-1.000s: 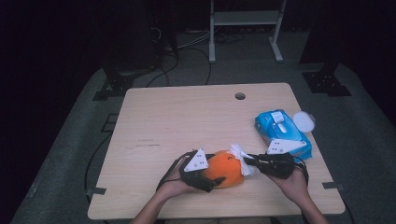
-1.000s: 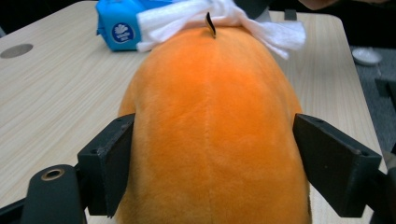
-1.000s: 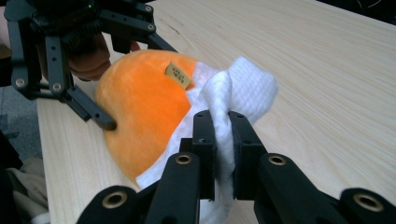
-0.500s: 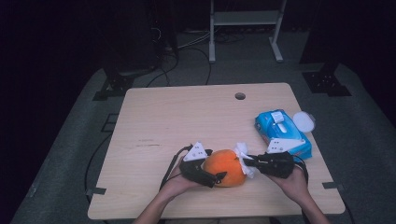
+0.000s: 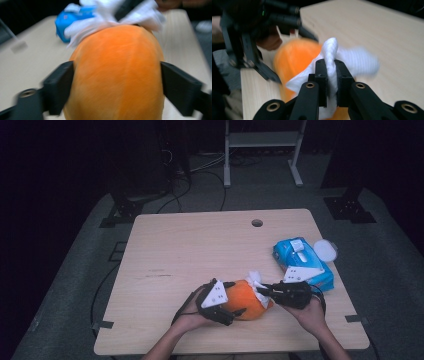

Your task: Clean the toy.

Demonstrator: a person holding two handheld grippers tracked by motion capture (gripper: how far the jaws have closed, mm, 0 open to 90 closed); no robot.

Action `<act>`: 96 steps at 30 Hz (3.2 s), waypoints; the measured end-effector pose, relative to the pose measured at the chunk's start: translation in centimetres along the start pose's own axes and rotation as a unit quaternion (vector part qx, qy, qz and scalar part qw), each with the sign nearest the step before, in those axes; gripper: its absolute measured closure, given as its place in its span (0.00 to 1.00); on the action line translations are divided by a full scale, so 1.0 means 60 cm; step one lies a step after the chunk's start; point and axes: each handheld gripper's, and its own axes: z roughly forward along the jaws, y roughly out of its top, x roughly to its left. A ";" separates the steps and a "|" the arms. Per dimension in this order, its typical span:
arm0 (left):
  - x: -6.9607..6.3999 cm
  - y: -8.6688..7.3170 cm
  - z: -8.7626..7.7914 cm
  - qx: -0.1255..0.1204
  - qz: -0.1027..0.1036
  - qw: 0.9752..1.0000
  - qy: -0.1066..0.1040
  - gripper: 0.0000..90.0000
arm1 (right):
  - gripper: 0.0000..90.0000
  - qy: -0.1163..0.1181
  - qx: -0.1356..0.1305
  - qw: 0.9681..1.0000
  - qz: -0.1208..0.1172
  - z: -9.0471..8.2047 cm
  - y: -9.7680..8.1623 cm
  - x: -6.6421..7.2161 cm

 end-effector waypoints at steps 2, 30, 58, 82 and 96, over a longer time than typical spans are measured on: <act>0.010 -0.001 -0.001 0.002 -0.051 0.999 -0.006 0.10 | 0.91 -0.004 0.001 1.000 0.001 -0.004 0.000 0.002; -0.017 0.018 0.004 0.018 -0.044 0.999 0.015 0.20 | 0.91 0.007 0.018 0.996 -0.091 0.022 0.033 0.069; -0.021 0.014 0.016 0.029 -0.042 0.999 -0.009 0.05 | 0.91 -0.010 0.005 0.999 -0.044 -0.015 0.010 0.042; -0.004 0.010 -0.015 0.038 -0.062 0.997 -0.004 0.19 | 0.91 -0.012 0.015 0.999 -0.045 -0.001 0.009 0.043; 0.013 0.000 -0.010 0.025 -0.112 0.993 -0.008 0.15 | 0.91 -0.014 0.018 0.998 -0.052 0.006 0.010 0.048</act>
